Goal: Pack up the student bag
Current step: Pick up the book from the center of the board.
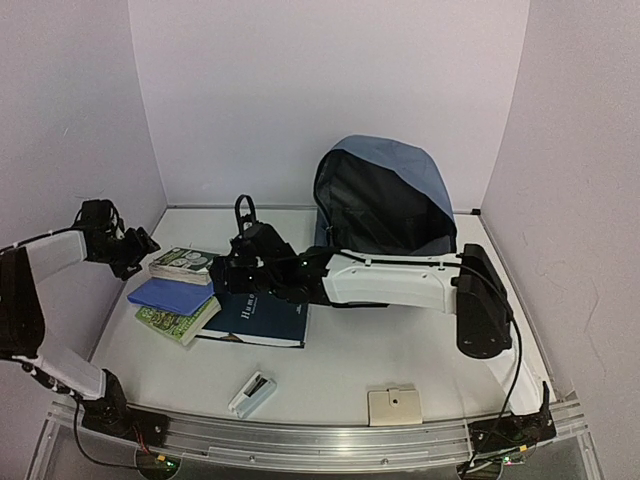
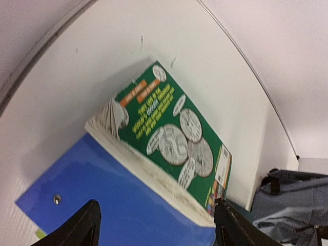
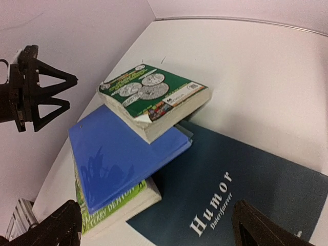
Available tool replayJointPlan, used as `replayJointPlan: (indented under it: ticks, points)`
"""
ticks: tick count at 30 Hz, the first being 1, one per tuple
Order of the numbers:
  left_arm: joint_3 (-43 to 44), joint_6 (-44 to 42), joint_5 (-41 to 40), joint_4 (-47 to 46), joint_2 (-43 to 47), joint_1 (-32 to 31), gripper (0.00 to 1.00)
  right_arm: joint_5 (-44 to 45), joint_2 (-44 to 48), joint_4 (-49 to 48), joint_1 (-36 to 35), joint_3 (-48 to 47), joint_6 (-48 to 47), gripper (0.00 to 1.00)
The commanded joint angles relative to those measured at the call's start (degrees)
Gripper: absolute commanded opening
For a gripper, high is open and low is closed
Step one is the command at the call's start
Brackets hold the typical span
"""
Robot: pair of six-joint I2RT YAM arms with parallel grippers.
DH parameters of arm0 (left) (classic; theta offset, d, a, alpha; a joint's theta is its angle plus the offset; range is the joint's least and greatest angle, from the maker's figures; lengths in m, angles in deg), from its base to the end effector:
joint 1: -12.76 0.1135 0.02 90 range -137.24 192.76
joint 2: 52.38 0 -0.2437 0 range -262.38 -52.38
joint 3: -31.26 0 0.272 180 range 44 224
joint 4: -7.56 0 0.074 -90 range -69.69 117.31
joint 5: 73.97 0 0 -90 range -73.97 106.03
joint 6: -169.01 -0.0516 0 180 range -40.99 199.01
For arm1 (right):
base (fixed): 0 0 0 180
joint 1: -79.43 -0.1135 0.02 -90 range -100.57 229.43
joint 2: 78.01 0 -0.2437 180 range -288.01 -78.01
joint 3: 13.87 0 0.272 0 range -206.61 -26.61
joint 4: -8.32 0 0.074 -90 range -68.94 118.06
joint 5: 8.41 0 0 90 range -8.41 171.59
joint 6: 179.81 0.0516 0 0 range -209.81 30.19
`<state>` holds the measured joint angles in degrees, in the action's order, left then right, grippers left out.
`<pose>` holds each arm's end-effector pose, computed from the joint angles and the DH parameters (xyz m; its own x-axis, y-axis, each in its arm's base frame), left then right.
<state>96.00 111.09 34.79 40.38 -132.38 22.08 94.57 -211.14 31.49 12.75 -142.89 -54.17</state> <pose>0.3206 0.0358 0.1905 -0.6533 -0.6168 -0.4390 -0.3402 0.7572 -0.5576 0.2356 0.5173 0.2149 -0.6228 -0.0105 -0.7823 -0.5573 0.7077 0.4342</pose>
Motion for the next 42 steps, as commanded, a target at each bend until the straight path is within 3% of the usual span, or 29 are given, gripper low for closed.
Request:
replayJointPlan:
  ticks: [1, 10, 20, 25, 31, 36, 42]
  points:
    - [9.39, -5.7, -6.32, 1.04, -9.87, 0.13, 0.79, -0.76, -5.87, -1.2, 1.51, -7.32, 4.24, 0.98]
    - [20.05, -12.16, -5.76, 3.03, -24.6, 0.04, 0.82, -1.77, -14.38, -1.25, 3.08, -15.78, 6.26, 0.97]
    - [18.7, -10.4, -5.1, 3.63, -28.5, 0.03, 0.77, -3.71, -14.46, -2.26, 3.33, -14.78, 5.46, 0.96]
    - [17.99, -8.92, -3.88, 2.82, -29.57, -0.02, 0.58, -4.19, -13.87, -3.2, 3.38, -13.04, 5.37, 0.96]
    - [16.75, -8.05, -4.39, 2.72, -31.16, 0.05, 0.23, -4.01, -13.27, -3.8, 3.35, -11.75, 5.35, 0.96]
    - [13.16, -7.29, -2.4, -0.53, -28.74, 0.01, 0.02, -3.33, -12.1, -4.07, 3.42, -10.43, 5.18, 0.96]
    - [7.1, -6.28, 3.1, -5.47, -18.7, 0.02, 0.0, -1.84, -8.48, -4.47, 3.43, -7.52, 4.66, 0.96]
